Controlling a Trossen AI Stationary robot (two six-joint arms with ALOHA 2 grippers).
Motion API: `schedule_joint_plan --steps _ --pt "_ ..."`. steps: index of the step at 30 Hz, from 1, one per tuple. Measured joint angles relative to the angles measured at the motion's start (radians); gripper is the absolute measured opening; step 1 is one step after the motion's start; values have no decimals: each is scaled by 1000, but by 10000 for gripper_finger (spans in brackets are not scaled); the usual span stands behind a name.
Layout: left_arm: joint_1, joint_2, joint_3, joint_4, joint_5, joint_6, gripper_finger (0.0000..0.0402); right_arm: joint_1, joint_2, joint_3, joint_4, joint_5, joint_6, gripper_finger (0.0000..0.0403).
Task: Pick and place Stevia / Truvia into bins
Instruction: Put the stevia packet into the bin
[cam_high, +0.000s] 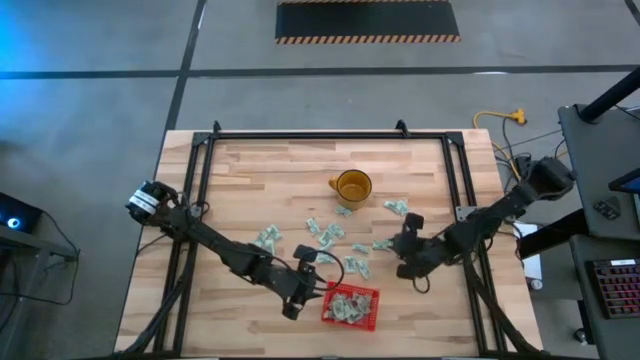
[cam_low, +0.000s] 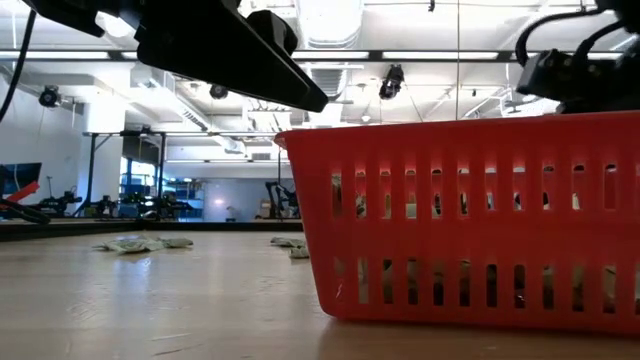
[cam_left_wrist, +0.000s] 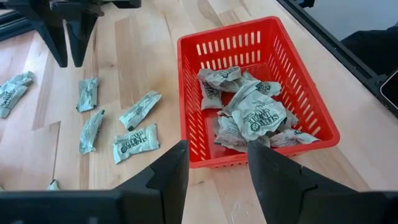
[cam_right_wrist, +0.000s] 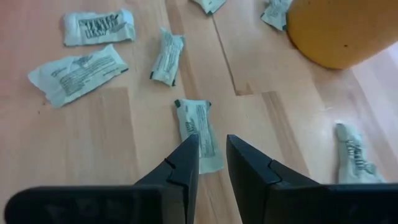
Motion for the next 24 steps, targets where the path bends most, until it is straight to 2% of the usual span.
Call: schedule_joint_plan --steps 4,11,24 --pt "0 0 0 0 0 0 148 -39 -53 -79 87 -52 -5 70" --pt "0 0 0 -1 0 0 148 -84 -65 -148 249 -187 -30 82" --pt "0 0 0 -3 1 0 148 -128 0 -142 258 -194 -6 152"
